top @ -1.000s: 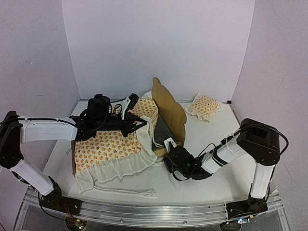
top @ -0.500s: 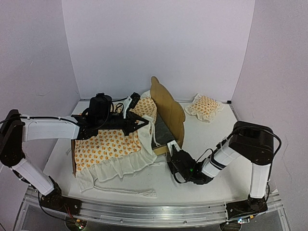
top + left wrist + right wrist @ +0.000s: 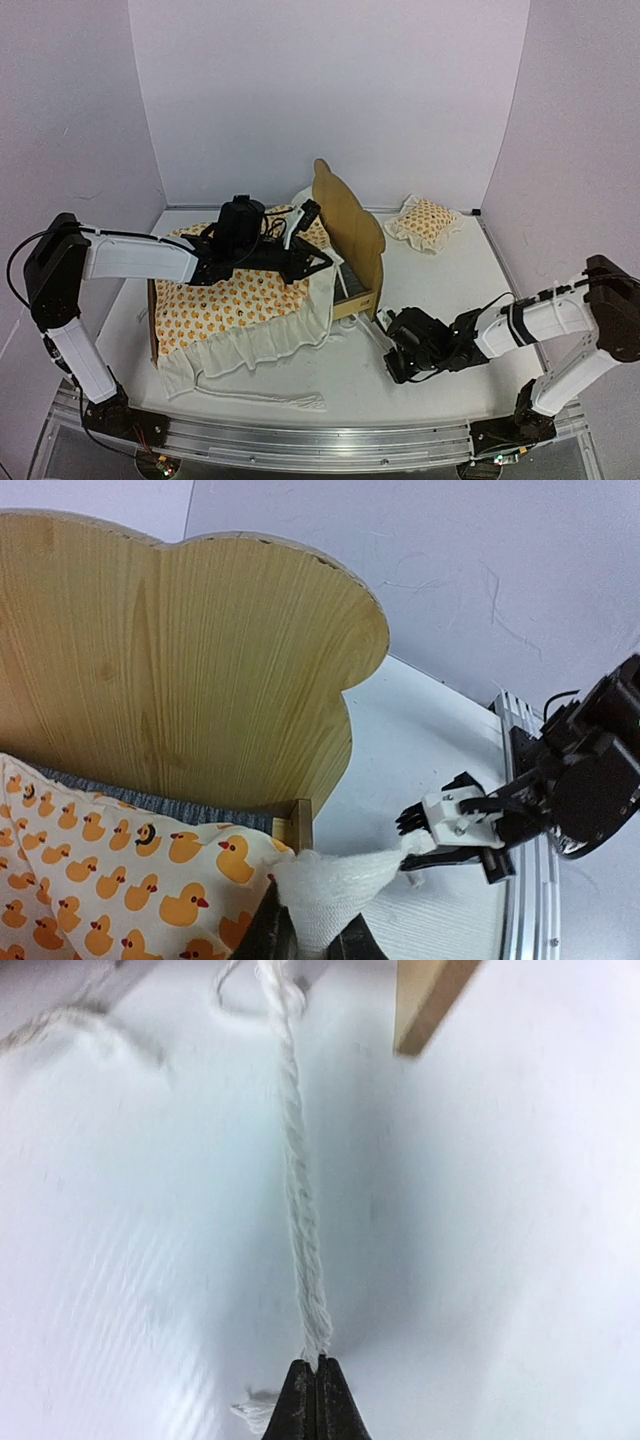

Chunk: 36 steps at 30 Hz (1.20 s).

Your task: Set up the pet bed

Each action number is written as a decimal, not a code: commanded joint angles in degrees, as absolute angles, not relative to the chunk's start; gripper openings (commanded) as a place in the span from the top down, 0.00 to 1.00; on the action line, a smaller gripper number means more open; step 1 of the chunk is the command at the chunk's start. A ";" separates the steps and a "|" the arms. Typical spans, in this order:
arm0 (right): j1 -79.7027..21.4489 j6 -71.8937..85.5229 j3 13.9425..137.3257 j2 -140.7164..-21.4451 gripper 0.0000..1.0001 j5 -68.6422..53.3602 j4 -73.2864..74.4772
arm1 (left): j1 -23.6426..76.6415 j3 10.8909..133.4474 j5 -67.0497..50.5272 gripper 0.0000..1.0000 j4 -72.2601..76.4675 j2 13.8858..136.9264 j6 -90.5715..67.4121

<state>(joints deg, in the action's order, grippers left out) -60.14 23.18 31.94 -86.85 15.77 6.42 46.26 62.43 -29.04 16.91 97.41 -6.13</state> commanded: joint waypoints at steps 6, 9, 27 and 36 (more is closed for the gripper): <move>-60.12 26.32 33.65 -70.80 1.00 7.00 30.89 | 47.35 62.92 -20.60 0.44 10.58 88.85 -7.35; -60.13 25.60 36.09 -67.51 1.00 4.63 36.39 | 50.37 63.14 -13.80 0.29 2.72 85.13 -6.10; -60.13 23.26 50.89 -65.72 1.00 -8.17 41.70 | 71.78 44.19 -3.80 0.29 37.61 88.97 -14.35; -60.14 17.27 51.08 -67.84 0.24 -3.32 49.90 | 71.72 39.69 -0.68 0.27 38.52 89.38 -13.62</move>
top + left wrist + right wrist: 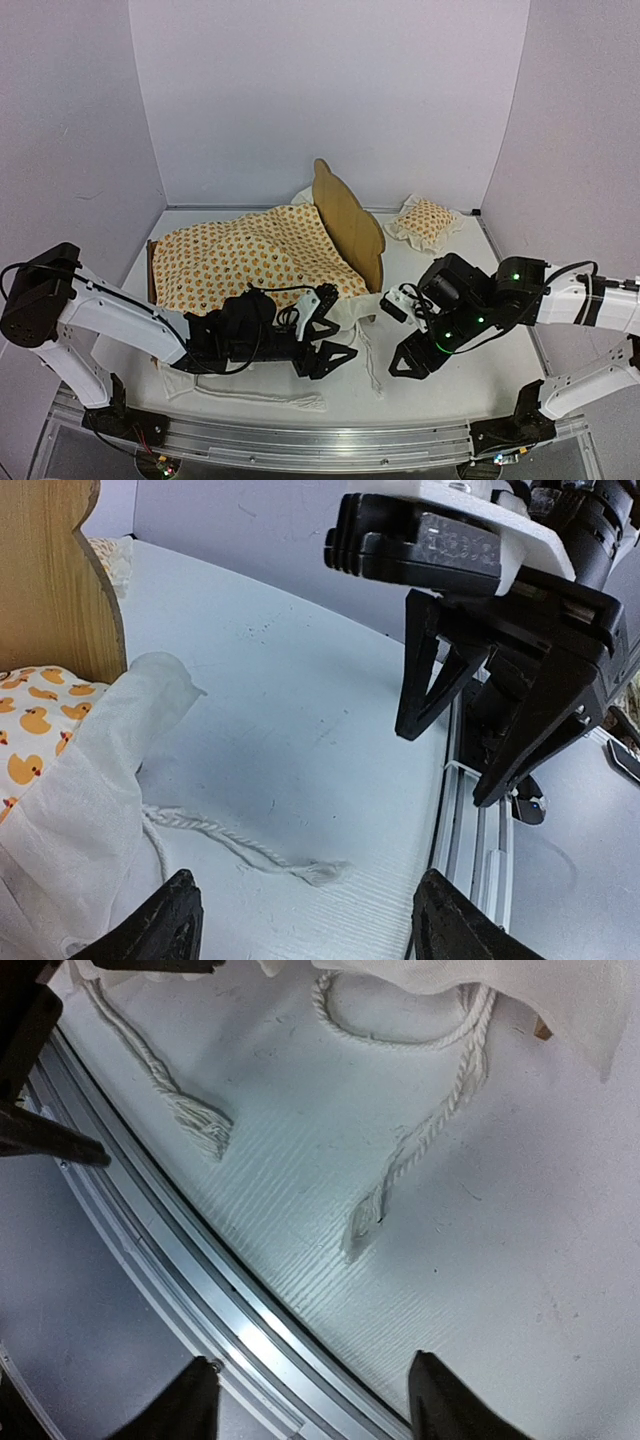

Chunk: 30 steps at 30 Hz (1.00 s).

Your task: Set up the pet bed

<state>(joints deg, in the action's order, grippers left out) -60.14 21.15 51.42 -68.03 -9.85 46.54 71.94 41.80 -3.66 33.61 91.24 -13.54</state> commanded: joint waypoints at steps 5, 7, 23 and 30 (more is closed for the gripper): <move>-59.65 14.10 52.78 -76.87 0.10 10.30 42.22 | 71.80 37.49 2.02 0.25 37.57 87.34 -12.94; -59.65 13.79 52.49 -80.92 0.11 11.31 35.15 | 71.74 36.21 3.10 0.26 37.39 85.98 -13.33; -59.67 17.18 45.83 -101.09 0.33 26.95 -0.25 | 71.80 31.47 2.86 0.26 36.01 80.95 -15.42; -59.58 26.09 41.67 -97.84 0.93 20.95 4.93 | 71.87 31.34 1.08 0.27 34.34 80.43 -15.41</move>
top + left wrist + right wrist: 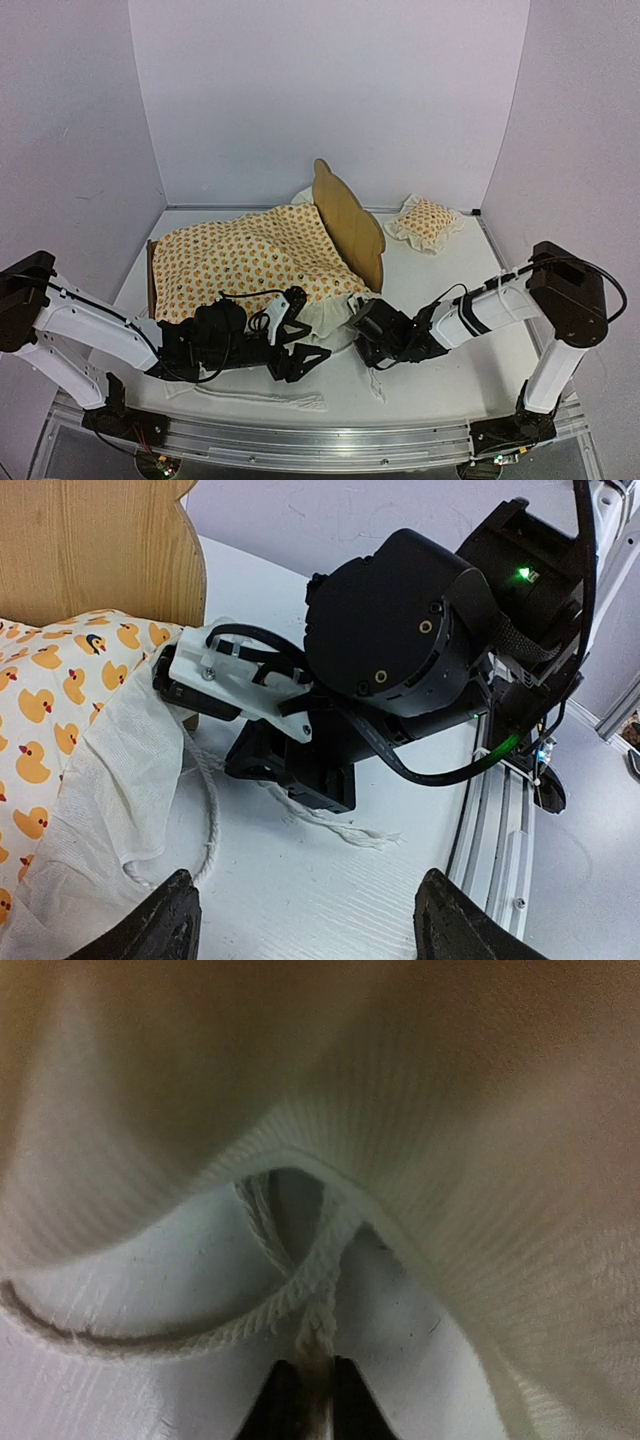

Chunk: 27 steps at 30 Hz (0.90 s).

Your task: Set up the pet bed

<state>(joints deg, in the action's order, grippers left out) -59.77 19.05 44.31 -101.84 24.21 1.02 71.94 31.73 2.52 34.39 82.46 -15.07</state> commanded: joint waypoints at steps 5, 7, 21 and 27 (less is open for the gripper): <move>-59.33 31.17 48.40 -89.09 1.00 2.78 31.78 | 72.37 33.26 0.30 0.30 32.21 82.80 -11.68; -59.25 31.00 53.02 -87.53 1.00 -2.39 40.55 | 72.76 35.30 0.22 0.32 31.38 85.79 -9.22; -55.76 25.51 68.20 -83.78 1.00 -10.92 60.38 | 72.79 48.00 4.17 0.27 29.62 105.45 -0.58; -55.46 24.04 68.90 -83.88 1.00 -10.50 60.70 | 72.89 50.91 9.56 0.32 25.65 110.26 3.03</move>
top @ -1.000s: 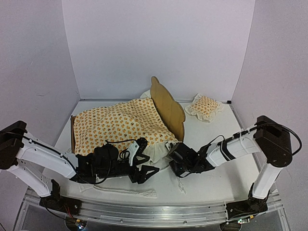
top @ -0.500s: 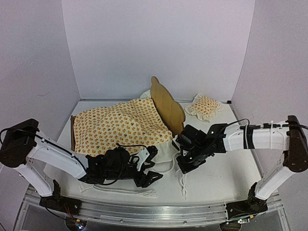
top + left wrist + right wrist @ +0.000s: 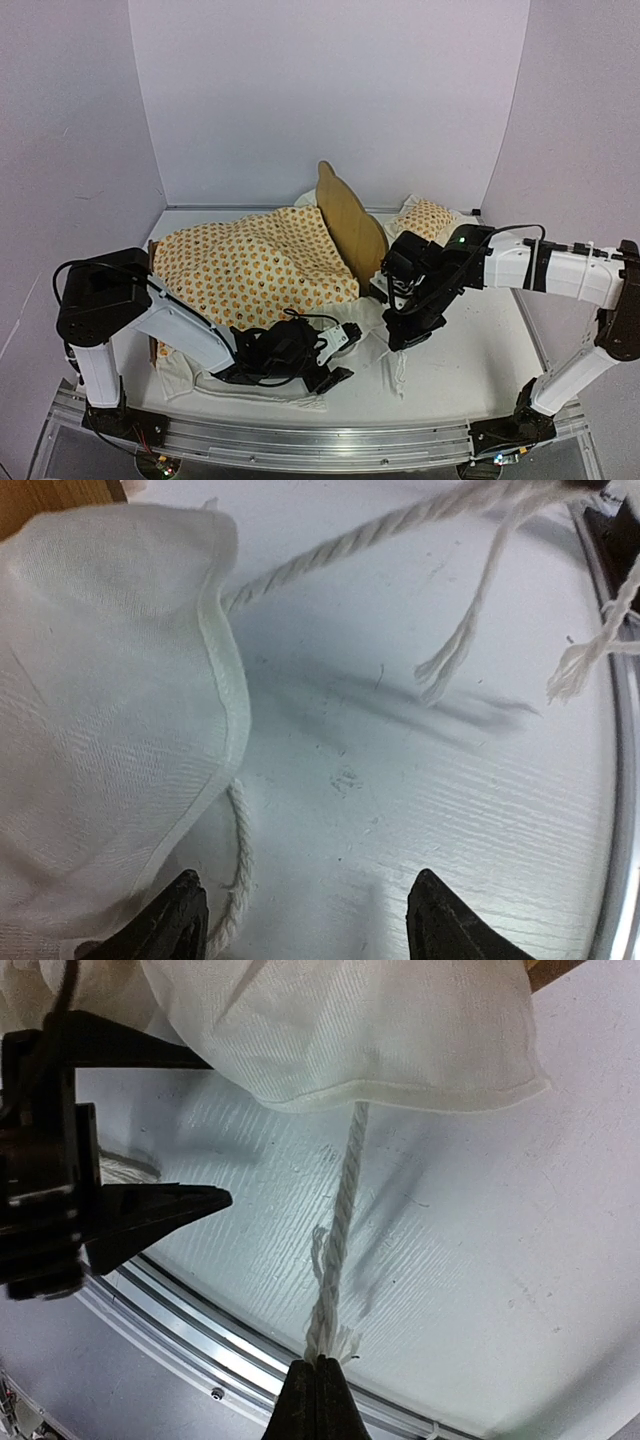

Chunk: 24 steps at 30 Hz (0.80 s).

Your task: Set up the pet bed

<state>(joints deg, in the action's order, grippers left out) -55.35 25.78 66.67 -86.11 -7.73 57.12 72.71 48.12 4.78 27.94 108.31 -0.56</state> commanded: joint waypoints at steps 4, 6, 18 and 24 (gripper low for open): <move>-55.40 23.47 69.25 -83.71 1.00 -10.92 60.38 | 72.86 51.41 15.26 0.33 24.23 111.98 3.82; -55.51 23.46 69.25 -83.37 1.00 -11.37 59.98 | 72.89 51.47 17.44 0.37 23.72 113.00 4.50; -54.77 23.20 74.13 -83.91 1.00 -13.40 59.71 | 74.71 52.78 14.02 1.00 14.89 105.76 5.57; -53.99 23.53 75.13 -83.50 1.00 -18.22 61.89 | 73.88 52.31 -7.53 1.00 14.06 92.88 -2.83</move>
